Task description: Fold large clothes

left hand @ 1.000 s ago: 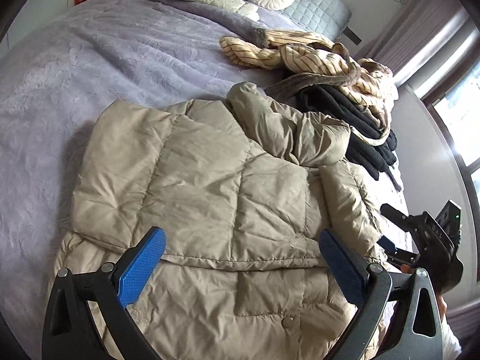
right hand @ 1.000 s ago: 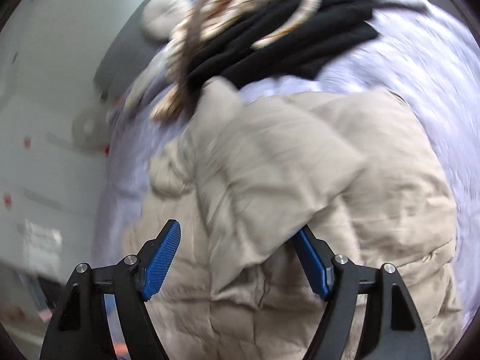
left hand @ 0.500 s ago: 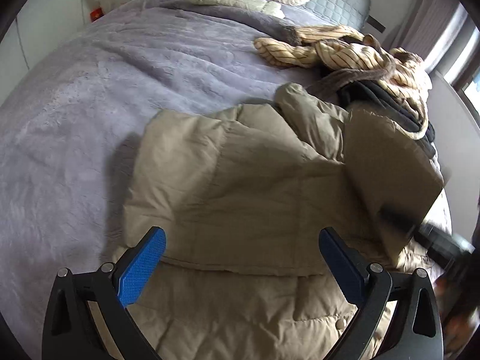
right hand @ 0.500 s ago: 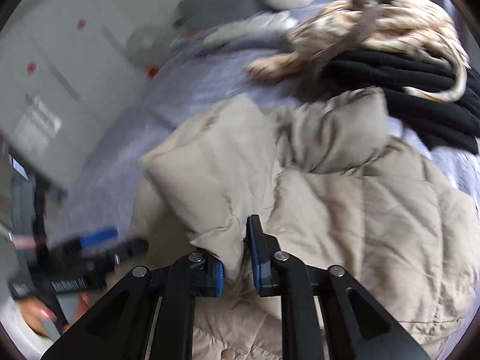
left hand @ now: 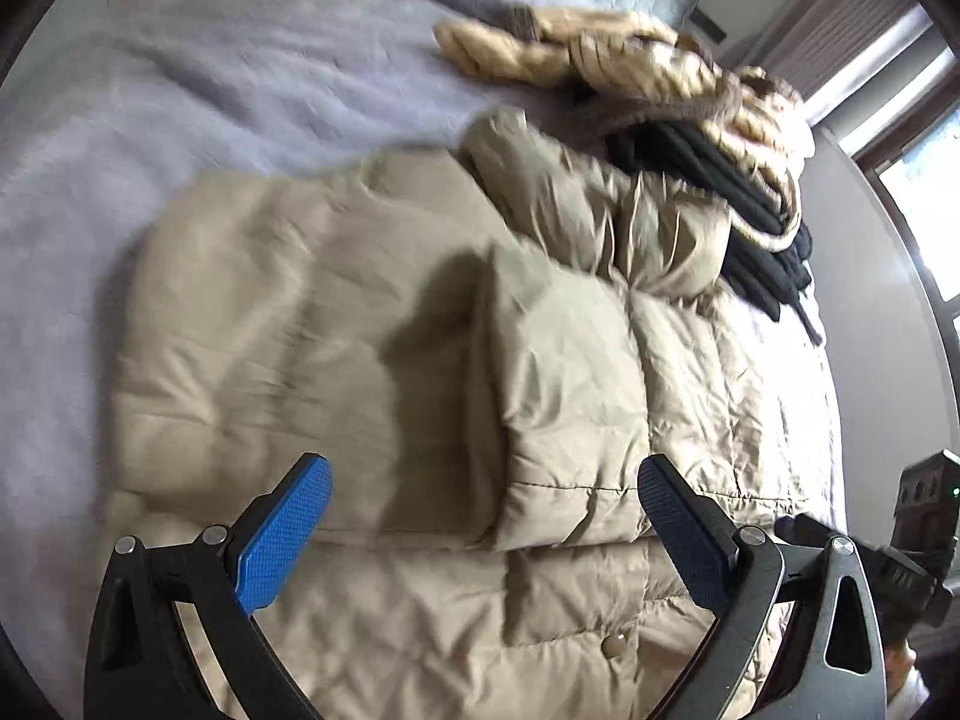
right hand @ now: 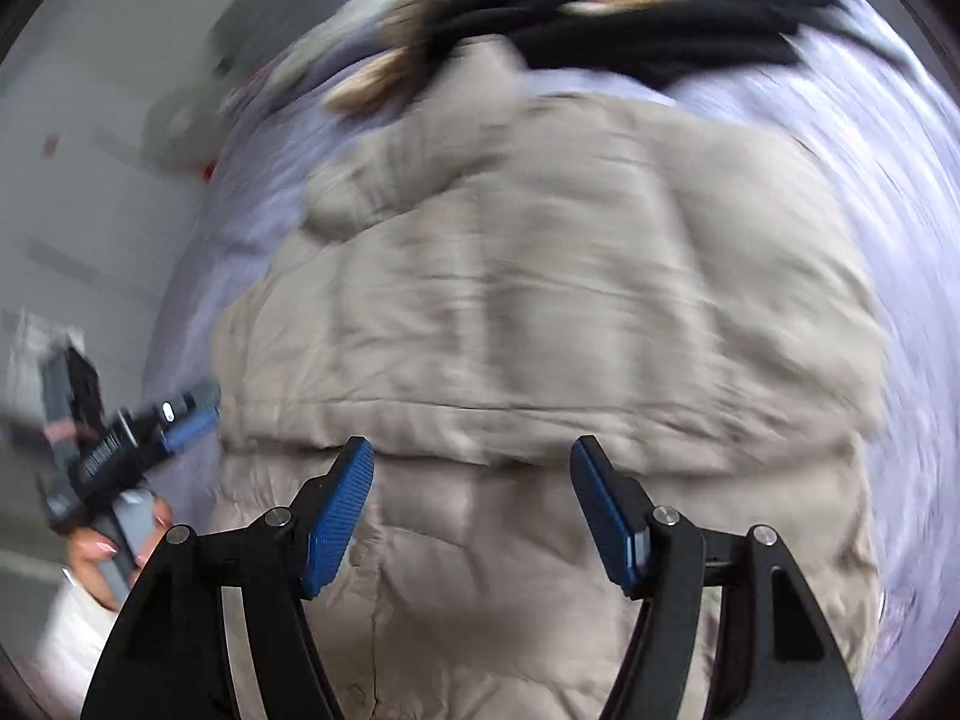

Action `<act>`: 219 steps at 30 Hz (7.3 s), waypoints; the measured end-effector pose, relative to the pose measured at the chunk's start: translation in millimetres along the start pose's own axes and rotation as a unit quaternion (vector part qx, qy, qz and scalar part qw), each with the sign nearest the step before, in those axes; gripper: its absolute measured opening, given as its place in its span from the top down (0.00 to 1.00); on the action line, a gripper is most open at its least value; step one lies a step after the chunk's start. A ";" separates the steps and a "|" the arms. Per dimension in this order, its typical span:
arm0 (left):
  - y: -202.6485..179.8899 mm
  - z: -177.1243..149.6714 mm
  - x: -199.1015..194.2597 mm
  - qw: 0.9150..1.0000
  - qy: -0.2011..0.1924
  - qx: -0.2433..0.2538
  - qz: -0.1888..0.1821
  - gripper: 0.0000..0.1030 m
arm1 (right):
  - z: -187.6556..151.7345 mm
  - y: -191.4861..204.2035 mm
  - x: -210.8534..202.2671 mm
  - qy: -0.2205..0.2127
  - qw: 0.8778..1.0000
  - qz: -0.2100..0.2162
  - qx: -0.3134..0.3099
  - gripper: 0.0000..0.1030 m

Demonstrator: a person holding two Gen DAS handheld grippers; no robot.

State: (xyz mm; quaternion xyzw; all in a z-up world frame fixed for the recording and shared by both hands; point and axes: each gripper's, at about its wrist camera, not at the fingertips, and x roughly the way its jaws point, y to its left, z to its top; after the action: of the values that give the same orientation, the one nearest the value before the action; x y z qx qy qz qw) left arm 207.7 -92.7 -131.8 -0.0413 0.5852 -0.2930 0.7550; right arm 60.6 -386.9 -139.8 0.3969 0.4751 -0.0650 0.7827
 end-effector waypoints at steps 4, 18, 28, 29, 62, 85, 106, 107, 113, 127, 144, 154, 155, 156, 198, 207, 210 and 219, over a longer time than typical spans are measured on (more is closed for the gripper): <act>-13.9 2.4 23.6 1.000 0.012 0.014 -0.001 0.09 | 7.9 -64.9 -19.4 -0.035 0.992 0.008 0.120 0.30; -4.6 -6.1 31.6 0.998 0.007 0.041 0.049 0.76 | 24.8 -85.9 15.0 -0.052 0.995 -0.040 0.081 0.93; 5.1 10.1 -16.0 0.995 -0.043 0.043 0.082 0.76 | 7.5 -36.2 -65.0 -0.139 0.982 -0.119 -0.054 0.75; 0.9 14.5 -18.1 0.995 -0.047 0.045 0.075 0.76 | 10.5 -34.9 -75.0 -0.162 0.977 -0.129 -0.059 0.47; -27.5 14.3 17.0 0.993 -0.031 0.072 0.092 0.76 | 39.4 -50.7 -27.1 -0.136 0.970 -0.196 -0.056 0.80; -3.3 -37.3 -3.5 0.979 -0.005 0.107 0.172 0.75 | -13.6 -66.7 -41.8 -0.081 0.979 -0.185 -0.029 0.63; -25.3 -104.0 -56.6 0.976 -0.035 0.073 0.201 0.00 | -50.8 -36.8 -72.8 -0.079 0.987 -0.122 -0.061 0.12; -26.2 -106.8 -59.0 0.976 -0.037 0.074 0.201 0.00 | -53.3 -34.0 -74.5 -0.083 0.987 -0.122 -0.067 0.00; -20.9 -124.3 -75.4 0.978 -0.033 0.070 0.192 0.00 | -72.7 -19.0 -80.2 -0.093 0.987 -0.110 -0.077 0.00; 32.4 -175.5 -132.9 0.983 -0.017 0.041 0.181 0.00 | -144.7 15.8 -110.3 -0.089 0.986 -0.133 -0.049 0.00; 41.2 -218.4 -197.0 0.983 -0.013 0.062 0.170 0.00 | -211.6 60.9 -156.2 -0.092 0.987 -0.127 -0.035 0.00; 54.4 -234.0 -209.1 0.984 0.004 0.068 0.165 0.00 | -234.8 77.5 -165.6 -0.092 0.988 -0.126 -0.022 0.00; 55.5 -234.8 -210.2 0.984 0.005 0.068 0.163 0.00 | -237.4 77.5 -166.1 -0.090 0.988 -0.125 -0.017 0.00; 56.9 -235.6 -211.0 0.985 0.005 0.068 0.160 0.00 | -239.8 77.5 -166.2 -0.088 0.988 -0.125 -0.012 0.00; 154.5 -275.6 -120.7 0.983 0.082 -0.163 -0.020 0.00 | -276.4 -112.2 -100.5 -0.005 0.932 0.075 0.354 0.11; 143.6 -263.0 -105.0 0.984 0.093 -0.147 -0.045 0.34 | -270.6 -101.8 -83.1 -0.018 0.925 0.095 0.367 0.12; 140.4 -258.6 -107.8 0.986 0.103 -0.119 -0.049 0.74 | -271.0 -100.9 -78.8 -0.022 0.921 0.101 0.376 0.35; 128.2 -225.6 -158.8 0.992 0.042 -0.079 -0.086 0.81 | -256.4 -82.1 -95.0 -0.029 0.946 0.080 0.311 0.91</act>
State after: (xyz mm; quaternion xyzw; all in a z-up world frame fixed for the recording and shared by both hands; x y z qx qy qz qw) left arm 30.6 154.3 -117.6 -0.1387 0.6320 -0.3115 0.6959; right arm -207.4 -293.4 -170.1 0.6553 0.3747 -0.1588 0.6364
